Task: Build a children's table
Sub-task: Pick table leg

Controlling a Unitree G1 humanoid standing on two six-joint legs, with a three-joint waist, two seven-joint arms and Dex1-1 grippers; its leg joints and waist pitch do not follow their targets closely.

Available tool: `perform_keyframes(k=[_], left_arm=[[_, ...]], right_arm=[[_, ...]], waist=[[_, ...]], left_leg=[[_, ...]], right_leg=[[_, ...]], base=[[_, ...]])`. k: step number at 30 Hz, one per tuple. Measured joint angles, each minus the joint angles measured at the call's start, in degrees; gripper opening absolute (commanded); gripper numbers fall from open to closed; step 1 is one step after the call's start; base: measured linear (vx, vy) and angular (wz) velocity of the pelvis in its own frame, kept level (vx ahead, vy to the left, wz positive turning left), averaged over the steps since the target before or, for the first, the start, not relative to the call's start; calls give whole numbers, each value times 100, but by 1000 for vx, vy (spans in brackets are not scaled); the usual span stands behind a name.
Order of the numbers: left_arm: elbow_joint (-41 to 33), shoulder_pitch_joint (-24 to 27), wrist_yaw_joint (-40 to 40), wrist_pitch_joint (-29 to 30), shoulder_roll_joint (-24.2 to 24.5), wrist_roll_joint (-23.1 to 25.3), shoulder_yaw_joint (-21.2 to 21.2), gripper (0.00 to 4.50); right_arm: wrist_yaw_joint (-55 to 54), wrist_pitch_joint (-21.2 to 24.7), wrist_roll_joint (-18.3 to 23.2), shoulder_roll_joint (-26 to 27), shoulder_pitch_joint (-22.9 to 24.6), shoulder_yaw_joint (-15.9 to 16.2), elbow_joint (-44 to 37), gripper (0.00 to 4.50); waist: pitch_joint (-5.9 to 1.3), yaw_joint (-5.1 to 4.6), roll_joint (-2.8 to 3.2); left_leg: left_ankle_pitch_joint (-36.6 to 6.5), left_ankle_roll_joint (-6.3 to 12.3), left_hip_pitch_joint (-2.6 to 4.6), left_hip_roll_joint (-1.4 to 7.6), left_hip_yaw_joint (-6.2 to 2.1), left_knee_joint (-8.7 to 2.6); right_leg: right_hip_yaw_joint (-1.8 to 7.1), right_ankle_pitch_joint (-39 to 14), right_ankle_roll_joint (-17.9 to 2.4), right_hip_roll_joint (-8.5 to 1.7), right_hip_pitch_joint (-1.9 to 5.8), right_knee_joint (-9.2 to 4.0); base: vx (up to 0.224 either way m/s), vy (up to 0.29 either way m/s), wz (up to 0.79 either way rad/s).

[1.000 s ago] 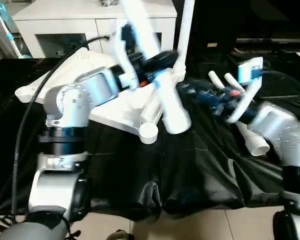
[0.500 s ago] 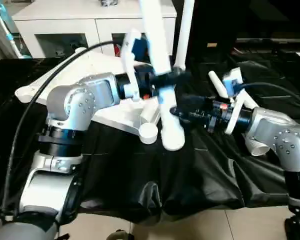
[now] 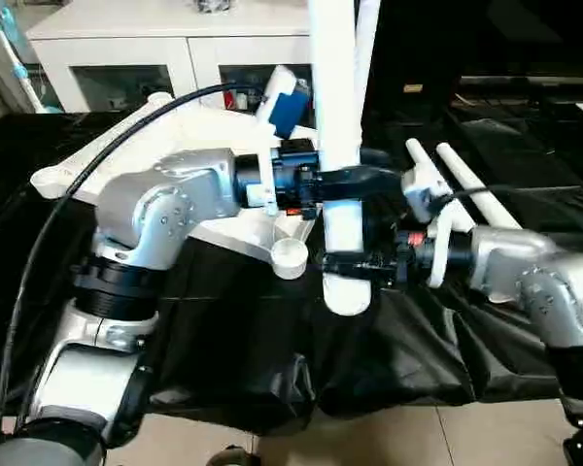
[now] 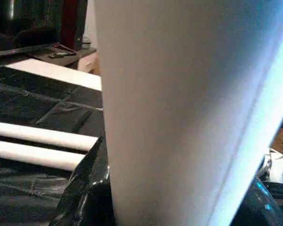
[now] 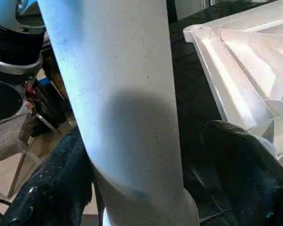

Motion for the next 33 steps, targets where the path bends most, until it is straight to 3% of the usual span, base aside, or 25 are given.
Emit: perform_keyframes(k=[17, 20, 25, 29, 33], left_arm=[[73, 12, 28, -109, 38, 26, 64, 183], [240, 11, 331, -87, -81, 12, 319, 253], [305, 7, 1081, -215, -355, 134, 513, 287], [458, 9, 1841, -512, -527, 655, 518, 314], [577, 44, 2451, -598, -859, 732, 681, 346]], right_arm=[[-18, -146, -68, 165, 18, 72, -34, 220], [-291, -319, -145, 323, 17, 9, -16, 208], [-941, -620, -434, 668, 14, -22, 6, 198], [-1550, -818, -800, 933, 26, -64, 68, 195], [-1779, -839, -866, 1094, 106, -64, 46, 192]], waist=[[-1, 1, -20], [-1, -1, -20], [-1, -2, -22], [-2, 2, -23], [-1, -2, -23]], left_leg=[[0, 0, 0, 0, 0, 3], [0, 0, 0, 0, 0, 5], [0, 0, -1, 0, 0, 6], [0, 0, -2, 0, 0, 6], [-1, 0, -5, -1, 0, 6]], right_leg=[[0, 8, -13, 0, 0, 3], [0, 9, -15, 0, 0, 4], [0, 14, -23, 0, 0, 4], [1, 9, -14, 0, 1, 2], [1, 14, -23, 0, 2, 0]], base=[[0, 0, 0], [0, 0, 0], [0, 0, 0], [0, 0, 0], [0, 0, 0]])
